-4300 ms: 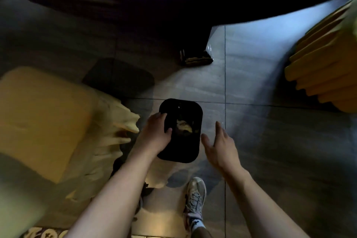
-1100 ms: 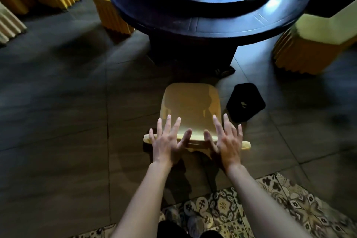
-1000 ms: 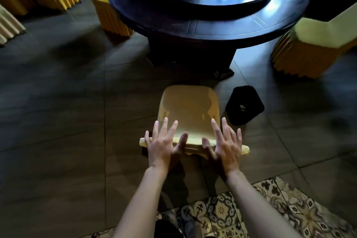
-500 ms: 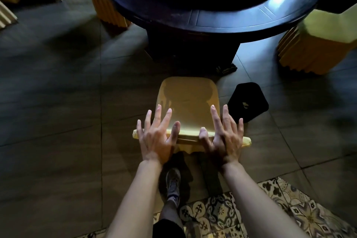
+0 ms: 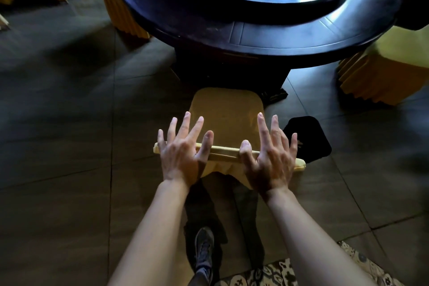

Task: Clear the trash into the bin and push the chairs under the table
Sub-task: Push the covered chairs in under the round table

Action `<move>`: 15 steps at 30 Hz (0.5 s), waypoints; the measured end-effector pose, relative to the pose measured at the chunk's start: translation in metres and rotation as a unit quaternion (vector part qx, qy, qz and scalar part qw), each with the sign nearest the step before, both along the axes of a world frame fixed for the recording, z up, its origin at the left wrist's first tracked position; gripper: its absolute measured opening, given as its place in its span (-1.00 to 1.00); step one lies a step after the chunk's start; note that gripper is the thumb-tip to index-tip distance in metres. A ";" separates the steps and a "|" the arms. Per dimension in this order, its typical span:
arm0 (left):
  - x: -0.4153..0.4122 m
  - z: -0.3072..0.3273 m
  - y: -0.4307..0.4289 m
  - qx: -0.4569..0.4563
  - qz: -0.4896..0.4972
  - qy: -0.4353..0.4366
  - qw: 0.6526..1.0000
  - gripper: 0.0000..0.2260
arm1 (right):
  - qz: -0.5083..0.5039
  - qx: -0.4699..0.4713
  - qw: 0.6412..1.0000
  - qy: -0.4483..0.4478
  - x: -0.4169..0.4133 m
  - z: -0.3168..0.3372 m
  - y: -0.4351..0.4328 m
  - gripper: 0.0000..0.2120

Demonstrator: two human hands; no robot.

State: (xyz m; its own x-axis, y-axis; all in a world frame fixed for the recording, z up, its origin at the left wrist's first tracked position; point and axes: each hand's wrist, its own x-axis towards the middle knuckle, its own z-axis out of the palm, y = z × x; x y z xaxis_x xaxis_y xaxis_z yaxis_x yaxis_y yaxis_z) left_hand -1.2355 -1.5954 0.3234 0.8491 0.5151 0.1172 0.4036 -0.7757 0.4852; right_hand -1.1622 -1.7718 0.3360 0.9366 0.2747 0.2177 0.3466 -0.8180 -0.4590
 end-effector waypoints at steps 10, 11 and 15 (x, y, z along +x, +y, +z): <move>0.089 0.001 0.049 0.001 -0.003 0.003 1.000 -0.27 | -0.026 -0.003 1.000 0.005 0.083 0.000 0.049 -0.25; 0.098 0.001 0.053 0.001 -0.003 0.003 1.000 -0.28 | -0.029 -0.004 1.000 0.009 0.091 0.000 0.053 -0.25; 0.129 0.003 0.067 0.000 -0.012 0.017 1.000 -0.31 | -0.033 -0.007 0.999 0.015 0.121 0.001 0.067 -0.25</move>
State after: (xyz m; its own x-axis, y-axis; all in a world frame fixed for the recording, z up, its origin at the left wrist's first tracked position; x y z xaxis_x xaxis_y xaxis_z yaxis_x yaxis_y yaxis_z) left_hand -1.1065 -1.5282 0.3267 0.8645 0.4948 0.0883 0.4013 -0.7854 0.4714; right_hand -1.0416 -1.7044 0.3371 0.9586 0.2148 0.1867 0.2783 -0.8452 -0.4563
